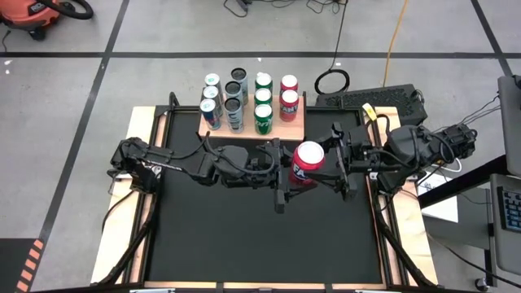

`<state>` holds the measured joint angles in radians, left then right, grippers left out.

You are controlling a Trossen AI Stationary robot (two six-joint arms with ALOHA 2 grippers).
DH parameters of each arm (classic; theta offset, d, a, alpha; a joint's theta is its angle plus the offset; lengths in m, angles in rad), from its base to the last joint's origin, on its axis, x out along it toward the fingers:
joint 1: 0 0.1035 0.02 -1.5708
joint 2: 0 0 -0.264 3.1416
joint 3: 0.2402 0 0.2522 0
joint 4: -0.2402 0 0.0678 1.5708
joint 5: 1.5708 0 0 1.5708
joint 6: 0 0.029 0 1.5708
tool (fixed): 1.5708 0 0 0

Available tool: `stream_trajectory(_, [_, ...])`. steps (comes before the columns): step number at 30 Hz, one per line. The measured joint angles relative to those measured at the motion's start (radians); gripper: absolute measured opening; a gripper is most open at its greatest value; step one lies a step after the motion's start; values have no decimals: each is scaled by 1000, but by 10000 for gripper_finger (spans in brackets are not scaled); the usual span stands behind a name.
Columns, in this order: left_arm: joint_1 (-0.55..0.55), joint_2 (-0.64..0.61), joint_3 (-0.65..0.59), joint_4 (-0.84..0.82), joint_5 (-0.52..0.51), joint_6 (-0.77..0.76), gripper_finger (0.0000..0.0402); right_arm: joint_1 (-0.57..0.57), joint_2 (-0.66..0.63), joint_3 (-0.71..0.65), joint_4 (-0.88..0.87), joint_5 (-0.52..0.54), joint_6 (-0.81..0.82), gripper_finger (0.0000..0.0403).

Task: Place canned beverage on shelf
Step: Put the orange soda can on the shelf

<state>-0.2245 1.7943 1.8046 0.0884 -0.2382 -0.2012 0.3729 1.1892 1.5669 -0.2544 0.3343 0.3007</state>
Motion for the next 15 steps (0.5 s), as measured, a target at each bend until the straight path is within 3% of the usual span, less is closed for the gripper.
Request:
stream_trajectory(8, [0, 0, 0, -15, 0, 5, 288, 0, 0, 0, -7, 0, 1, 330])
stream_trajectory(15, [0, 0, 0, -28, -2, 0, 288, 0, 0, 0, -24, 1, -17, 291])
